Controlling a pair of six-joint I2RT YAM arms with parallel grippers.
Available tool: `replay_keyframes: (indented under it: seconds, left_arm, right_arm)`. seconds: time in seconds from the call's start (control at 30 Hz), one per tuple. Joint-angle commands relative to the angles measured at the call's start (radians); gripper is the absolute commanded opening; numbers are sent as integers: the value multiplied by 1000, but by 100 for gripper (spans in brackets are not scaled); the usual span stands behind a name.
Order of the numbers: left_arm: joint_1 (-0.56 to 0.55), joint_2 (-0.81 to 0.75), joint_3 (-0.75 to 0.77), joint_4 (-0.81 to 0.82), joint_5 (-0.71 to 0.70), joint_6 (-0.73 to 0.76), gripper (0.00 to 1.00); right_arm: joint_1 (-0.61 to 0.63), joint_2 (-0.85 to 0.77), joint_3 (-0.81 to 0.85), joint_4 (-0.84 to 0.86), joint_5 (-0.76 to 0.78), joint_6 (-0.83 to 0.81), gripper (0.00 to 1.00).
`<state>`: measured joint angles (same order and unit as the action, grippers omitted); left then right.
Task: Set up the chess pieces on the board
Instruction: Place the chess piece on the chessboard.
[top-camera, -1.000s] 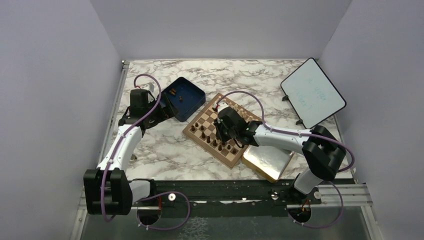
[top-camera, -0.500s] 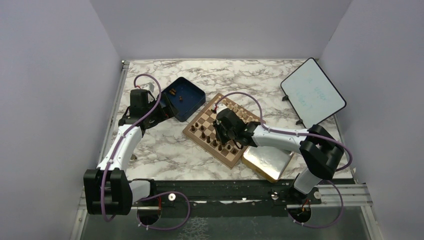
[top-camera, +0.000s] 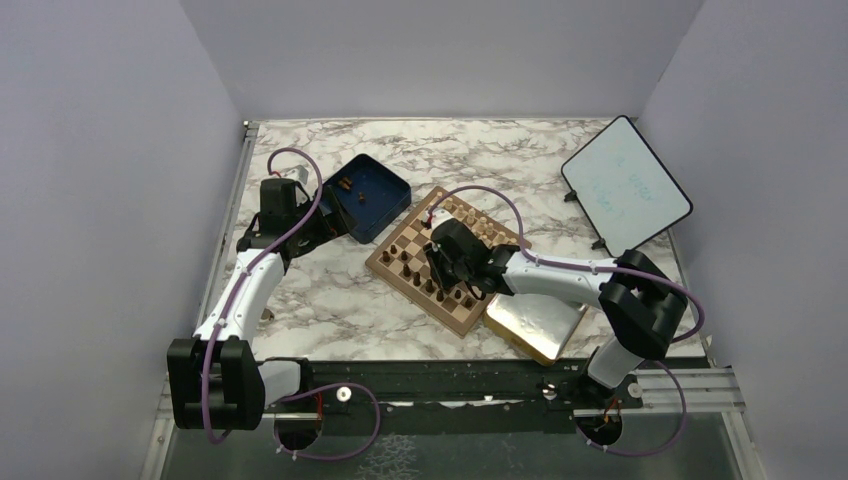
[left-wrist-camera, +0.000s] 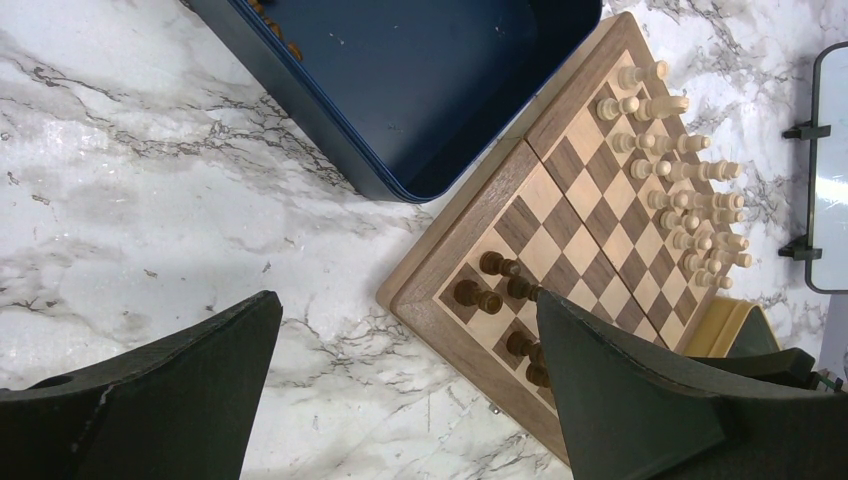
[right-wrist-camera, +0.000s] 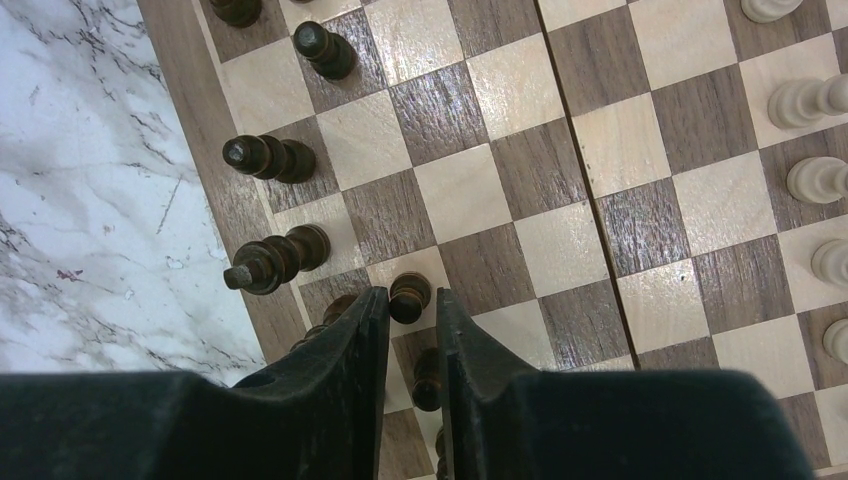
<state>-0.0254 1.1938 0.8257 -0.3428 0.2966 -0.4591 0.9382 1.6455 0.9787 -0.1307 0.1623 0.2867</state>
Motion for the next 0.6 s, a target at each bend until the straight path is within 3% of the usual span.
replay_keyframes:
  seconds: [0.0,0.57]
  left_arm:
    - [10,-12,-8,-2,-22,-1,99]
    - [15,-12,-8,-1,-17,-3,99]
  right_arm:
    - [9,4,5,-17,20,2,29]
    - [10,-2,21,-46,-2,20,24]
